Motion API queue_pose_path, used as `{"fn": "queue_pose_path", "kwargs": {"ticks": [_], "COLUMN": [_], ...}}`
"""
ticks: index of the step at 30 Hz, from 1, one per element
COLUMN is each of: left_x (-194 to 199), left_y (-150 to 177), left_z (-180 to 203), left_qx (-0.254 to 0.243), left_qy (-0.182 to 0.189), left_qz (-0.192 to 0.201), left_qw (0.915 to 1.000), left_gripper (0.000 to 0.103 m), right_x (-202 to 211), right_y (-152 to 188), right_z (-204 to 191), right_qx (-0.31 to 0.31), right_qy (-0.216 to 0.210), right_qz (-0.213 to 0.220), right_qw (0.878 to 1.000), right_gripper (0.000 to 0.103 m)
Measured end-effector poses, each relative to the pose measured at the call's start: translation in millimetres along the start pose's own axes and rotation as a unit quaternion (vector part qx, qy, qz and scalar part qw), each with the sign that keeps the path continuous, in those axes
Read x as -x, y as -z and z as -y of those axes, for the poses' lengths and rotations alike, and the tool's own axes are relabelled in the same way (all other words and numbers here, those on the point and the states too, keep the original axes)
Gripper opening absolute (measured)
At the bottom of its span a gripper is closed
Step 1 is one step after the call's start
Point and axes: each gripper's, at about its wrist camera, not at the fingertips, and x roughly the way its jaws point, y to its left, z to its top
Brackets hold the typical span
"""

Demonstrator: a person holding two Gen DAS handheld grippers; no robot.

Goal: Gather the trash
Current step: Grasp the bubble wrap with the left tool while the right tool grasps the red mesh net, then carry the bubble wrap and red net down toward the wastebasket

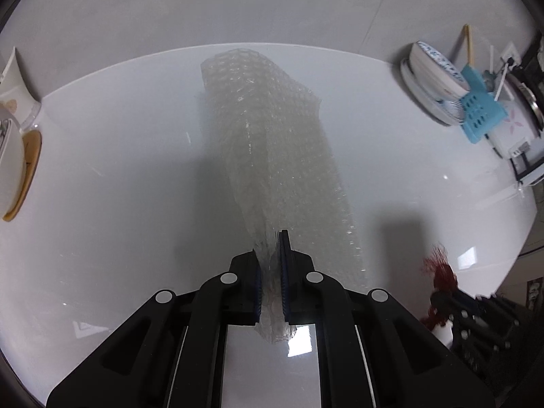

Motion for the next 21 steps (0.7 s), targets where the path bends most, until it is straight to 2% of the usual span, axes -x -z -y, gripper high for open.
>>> {"fn": "queue_pose_path", "kwargs": {"ticks": [9,21], "left_x": [33.3,55.2], "left_y": [52.9,128.4], "left_z": [22.4,30.4], "left_qx": [0.001,0.006], "left_qy": [0.029,0.028], "left_qz": [-0.001,-0.007], "left_qw": [0.9996,0.9996], "left_gripper": [0.007,0.007], "right_x": [23.1,40.3], "right_y": [3.2,33.2], "right_z": [0.8,7.2], "right_qx": [0.007,0.019], "right_qy": [-0.002,-0.008], "right_qz": [0.017,0.025], "right_qw": [1.000,0.999], "right_gripper": [0.015,0.015]}}
